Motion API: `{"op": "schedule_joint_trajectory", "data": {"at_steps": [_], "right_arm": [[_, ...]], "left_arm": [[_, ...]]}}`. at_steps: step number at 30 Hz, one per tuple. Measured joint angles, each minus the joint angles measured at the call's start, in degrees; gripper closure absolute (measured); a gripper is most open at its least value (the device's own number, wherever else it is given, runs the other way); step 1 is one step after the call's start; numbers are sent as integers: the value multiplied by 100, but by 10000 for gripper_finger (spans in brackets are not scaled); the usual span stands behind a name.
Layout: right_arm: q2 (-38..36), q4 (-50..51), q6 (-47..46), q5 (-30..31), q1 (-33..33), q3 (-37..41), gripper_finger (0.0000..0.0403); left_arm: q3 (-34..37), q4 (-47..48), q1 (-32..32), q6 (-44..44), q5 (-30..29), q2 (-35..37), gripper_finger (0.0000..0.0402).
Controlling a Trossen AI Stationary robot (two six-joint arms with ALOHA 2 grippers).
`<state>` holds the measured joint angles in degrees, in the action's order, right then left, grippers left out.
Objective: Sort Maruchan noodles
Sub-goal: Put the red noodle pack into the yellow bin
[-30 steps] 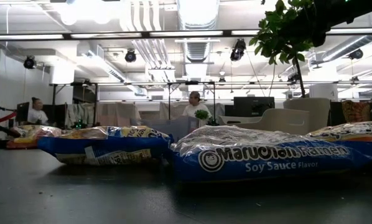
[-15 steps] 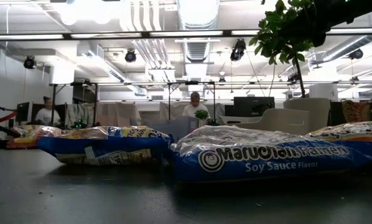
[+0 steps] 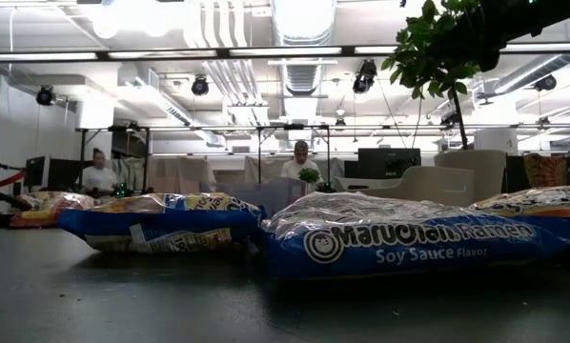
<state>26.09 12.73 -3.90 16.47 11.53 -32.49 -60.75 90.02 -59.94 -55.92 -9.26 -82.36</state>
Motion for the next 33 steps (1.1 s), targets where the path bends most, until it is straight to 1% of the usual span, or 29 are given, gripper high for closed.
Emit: {"op": "schedule_joint_trajectory", "data": {"at_steps": [5,10,15,21,26,28,31,33], "right_arm": [[0,0,-13,0,0,0,394],[-1,-2,-13,0,0,0,394],[0,-4,-13,2,0,0,394],[-1,-6,-13,2,0,0,394],[0,-4,-17,2,0,0,394],[0,-4,-16,2,0,0,394],[0,-4,-15,2,0,0,394],[0,-7,-15,2,0,0,394]], "left_arm": [[258,-1,0,-537,81,-98,396],[293,2,4,-789,79,-157,369],[293,-178,4,-826,79,-182,328],[228,-302,4,-829,83,-182,263],[-106,-264,13,-832,83,-182,210],[-334,-66,15,-962,81,-182,195],[-713,-34,33,-1312,71,-153,187],[-910,4,33,-1606,-81,-125,192]]}}
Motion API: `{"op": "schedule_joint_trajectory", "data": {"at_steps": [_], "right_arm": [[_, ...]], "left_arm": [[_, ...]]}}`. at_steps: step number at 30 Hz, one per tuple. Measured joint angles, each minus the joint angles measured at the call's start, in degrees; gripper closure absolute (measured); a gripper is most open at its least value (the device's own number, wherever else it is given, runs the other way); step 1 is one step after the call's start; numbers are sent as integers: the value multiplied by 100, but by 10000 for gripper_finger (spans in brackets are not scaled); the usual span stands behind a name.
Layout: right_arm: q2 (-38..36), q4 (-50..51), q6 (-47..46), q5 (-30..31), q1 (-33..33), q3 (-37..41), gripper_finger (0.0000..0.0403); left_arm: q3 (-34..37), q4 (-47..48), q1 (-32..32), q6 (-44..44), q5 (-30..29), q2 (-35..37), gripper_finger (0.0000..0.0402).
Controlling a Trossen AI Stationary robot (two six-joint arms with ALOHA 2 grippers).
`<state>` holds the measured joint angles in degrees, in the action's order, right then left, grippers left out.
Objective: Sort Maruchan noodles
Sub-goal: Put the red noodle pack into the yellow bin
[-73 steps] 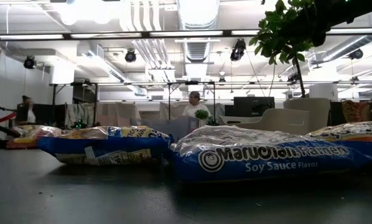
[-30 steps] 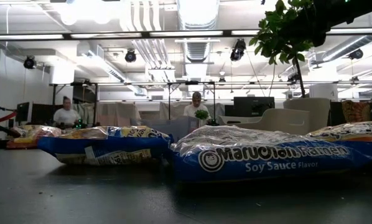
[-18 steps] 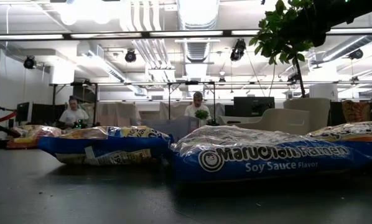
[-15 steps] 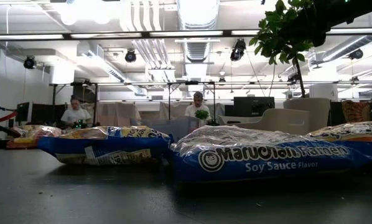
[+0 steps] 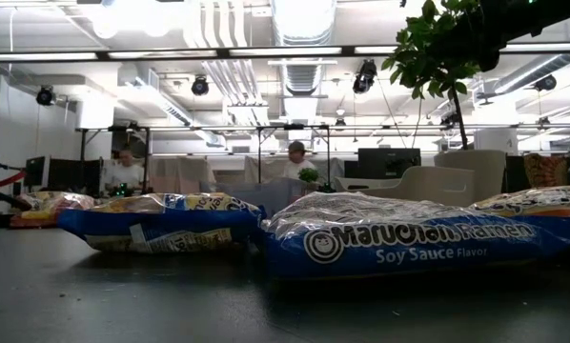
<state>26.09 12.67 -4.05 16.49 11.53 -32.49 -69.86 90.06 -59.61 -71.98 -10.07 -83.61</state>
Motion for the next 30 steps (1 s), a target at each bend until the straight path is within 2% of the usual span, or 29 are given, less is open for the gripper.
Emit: {"op": "schedule_joint_trajectory", "data": {"at_steps": [2,5,12,18,24,30], "right_arm": [[0,0,0,0,1,0,394],[0,-4,-1,0,0,0,394],[0,-5,-2,0,1,0,394],[0,-7,0,2,0,0,394],[0,-7,0,2,0,0,394],[0,-7,0,2,1,0,394]], "left_arm": [[-102,-13,2,-284,-323,17,208],[-7,-15,4,-612,-740,13,254],[738,-2,11,-1248,-261,9,388],[1034,-118,11,-1930,-290,-48,385],[1380,-1109,9,-2046,-289,-144,399],[1168,-1087,9,-2028,-288,-164,401]]}}
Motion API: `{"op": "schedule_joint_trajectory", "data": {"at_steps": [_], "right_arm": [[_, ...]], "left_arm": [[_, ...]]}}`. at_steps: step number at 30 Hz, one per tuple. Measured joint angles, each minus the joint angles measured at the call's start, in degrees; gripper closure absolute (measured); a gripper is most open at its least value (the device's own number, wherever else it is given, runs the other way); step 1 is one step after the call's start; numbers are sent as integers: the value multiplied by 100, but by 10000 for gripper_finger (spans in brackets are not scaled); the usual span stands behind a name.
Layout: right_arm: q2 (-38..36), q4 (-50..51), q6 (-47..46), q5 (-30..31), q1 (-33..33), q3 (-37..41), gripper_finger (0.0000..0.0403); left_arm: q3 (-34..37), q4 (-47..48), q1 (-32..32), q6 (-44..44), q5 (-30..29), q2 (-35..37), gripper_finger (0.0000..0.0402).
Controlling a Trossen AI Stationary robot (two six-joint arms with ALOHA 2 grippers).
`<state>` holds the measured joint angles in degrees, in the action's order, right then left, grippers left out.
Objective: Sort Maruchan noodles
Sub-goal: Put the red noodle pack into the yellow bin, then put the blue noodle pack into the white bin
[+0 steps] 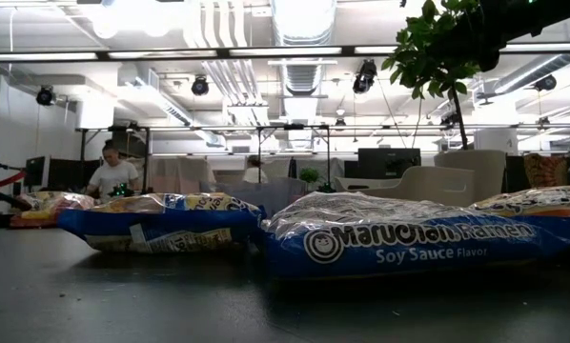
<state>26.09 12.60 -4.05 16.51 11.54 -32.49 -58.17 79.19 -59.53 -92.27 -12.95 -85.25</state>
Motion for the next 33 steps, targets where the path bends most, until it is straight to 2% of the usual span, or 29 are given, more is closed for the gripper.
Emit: {"op": "schedule_joint_trajectory", "data": {"at_steps": [7,18,22,29,31,33], "right_arm": [[0,0,-35,1,0,0,394],[0,0,-40,1,-1,0,394],[0,0,-39,1,0,0,394],[0,0,-39,-2,2,0,394],[0,0,-40,0,-1,0,394],[0,0,-43,1,1,0,394]], "left_arm": [[-473,980,0,-128,0,13,401],[669,135,0,-744,199,4,402],[755,-40,0,-789,244,4,402],[-65,431,0,-729,131,28,402],[-431,567,0,-679,-250,33,402],[-802,551,0,-483,-937,33,402]]}}
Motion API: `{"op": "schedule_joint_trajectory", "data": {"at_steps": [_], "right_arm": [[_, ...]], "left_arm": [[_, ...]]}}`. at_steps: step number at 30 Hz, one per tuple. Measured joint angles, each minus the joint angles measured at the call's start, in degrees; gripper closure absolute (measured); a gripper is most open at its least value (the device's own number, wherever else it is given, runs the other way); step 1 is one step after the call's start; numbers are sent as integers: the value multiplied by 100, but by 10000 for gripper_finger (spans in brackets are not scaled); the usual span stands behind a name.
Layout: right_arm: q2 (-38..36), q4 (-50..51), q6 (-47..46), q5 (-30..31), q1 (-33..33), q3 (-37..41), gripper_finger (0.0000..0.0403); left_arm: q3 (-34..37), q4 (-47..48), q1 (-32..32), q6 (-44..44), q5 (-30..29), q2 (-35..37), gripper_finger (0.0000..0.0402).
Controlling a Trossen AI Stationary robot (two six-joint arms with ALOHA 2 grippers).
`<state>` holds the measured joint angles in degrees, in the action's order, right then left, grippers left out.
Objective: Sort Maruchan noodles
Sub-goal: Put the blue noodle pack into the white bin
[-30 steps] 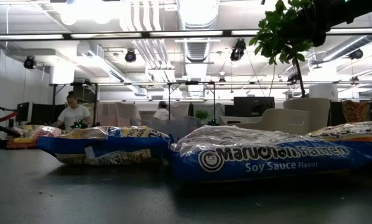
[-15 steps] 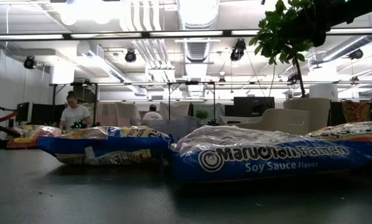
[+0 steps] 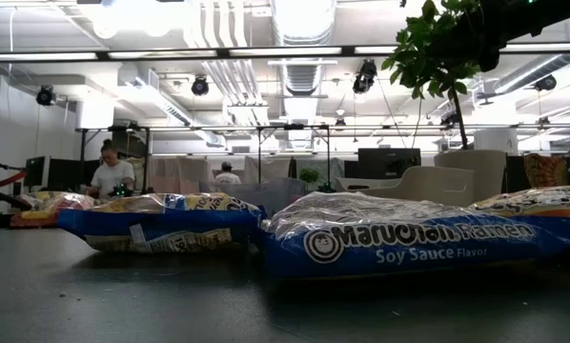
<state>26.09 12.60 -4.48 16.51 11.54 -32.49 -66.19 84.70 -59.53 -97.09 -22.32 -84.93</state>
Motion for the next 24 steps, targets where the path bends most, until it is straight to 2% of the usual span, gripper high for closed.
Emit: {"op": "schedule_joint_trajectory", "data": {"at_steps": [4,6,9,12,16,22,24], "right_arm": [[9,0,-119,0,-1,0,394],[86,0,-158,-2,-1,0,394],[194,-1,-233,-2,-1,0,394],[436,-6,-525,-3,0,10,394],[859,-117,-757,-20,-1,42,394],[1611,-532,-869,-31,9,55,394],[1824,-768,-880,-37,12,57,394]], "left_arm": [[-677,-66,88,455,-2018,-7,402],[-937,-173,204,985,-2926,-9,402],[-1155,-516,447,2384,-3563,-9,401],[-1174,-1007,826,3899,-3590,-11,401],[-970,-1551,1444,5814,-3190,-11,401],[-123,-2212,2510,7981,-2709,278,401],[277,-2600,2924,8620,-2373,482,401]]}}
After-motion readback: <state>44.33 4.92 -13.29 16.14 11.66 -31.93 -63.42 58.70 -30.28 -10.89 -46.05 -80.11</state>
